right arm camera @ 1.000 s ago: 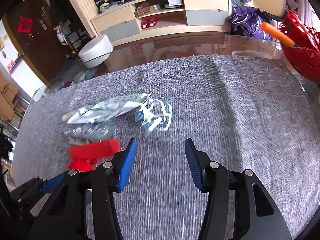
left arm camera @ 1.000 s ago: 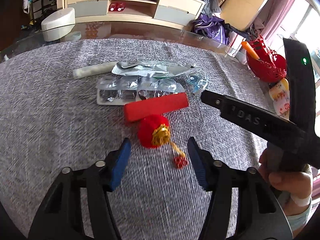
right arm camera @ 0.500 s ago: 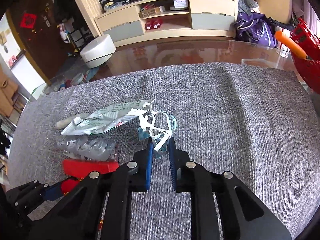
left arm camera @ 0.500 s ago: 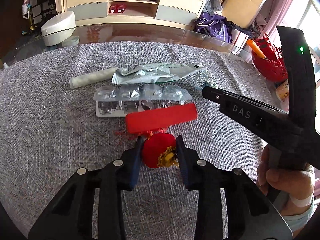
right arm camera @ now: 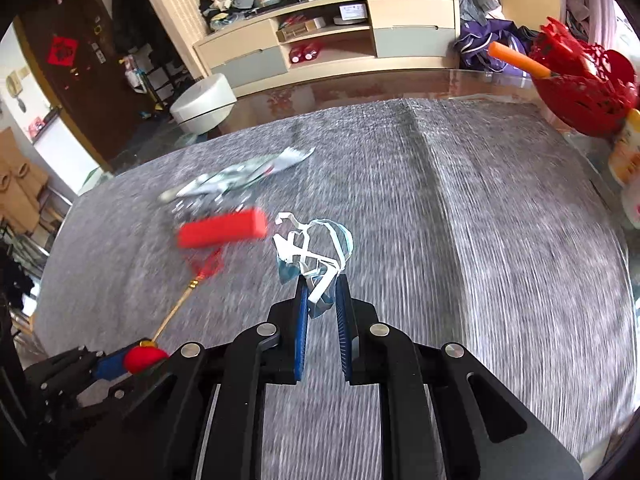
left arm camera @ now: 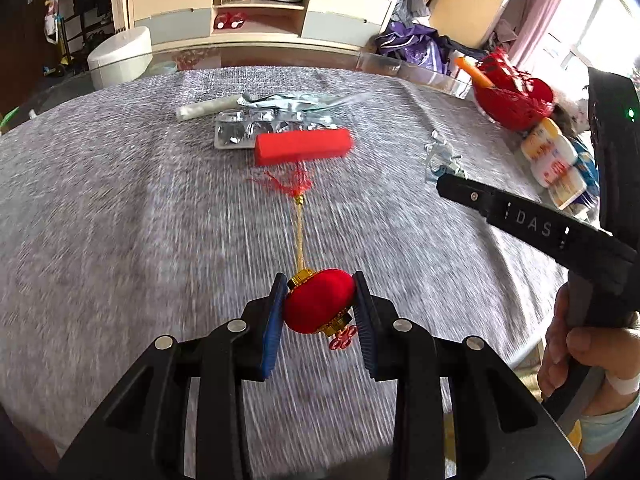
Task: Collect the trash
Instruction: 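Lower the red ornament and clear wrapper into the grey bin, open both grippers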
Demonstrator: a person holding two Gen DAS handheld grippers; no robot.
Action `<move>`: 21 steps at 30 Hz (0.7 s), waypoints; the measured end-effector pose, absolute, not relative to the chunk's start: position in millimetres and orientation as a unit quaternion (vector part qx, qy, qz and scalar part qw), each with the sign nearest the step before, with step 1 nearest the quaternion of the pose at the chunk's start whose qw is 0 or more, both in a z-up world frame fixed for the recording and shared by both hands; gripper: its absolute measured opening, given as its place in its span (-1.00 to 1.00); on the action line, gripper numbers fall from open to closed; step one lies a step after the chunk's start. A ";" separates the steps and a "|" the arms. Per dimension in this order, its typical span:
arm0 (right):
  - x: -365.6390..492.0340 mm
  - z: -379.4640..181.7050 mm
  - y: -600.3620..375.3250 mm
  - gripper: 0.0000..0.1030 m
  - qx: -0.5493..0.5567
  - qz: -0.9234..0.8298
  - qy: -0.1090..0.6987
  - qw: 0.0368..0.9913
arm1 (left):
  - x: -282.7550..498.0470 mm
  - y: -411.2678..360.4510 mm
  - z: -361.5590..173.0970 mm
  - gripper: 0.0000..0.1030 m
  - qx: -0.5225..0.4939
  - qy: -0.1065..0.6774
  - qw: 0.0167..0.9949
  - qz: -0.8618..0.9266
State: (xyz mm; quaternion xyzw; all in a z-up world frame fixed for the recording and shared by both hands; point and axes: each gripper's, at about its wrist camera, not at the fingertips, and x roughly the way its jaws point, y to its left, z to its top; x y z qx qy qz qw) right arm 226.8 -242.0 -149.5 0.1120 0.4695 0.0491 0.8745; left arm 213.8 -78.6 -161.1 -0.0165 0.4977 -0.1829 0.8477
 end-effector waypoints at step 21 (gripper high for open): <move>61.6 -134.7 -202.8 -0.71 0.095 0.079 0.477 0.870 | 52.4 -47.3 -146.7 -0.40 -0.016 0.490 0.847 -0.206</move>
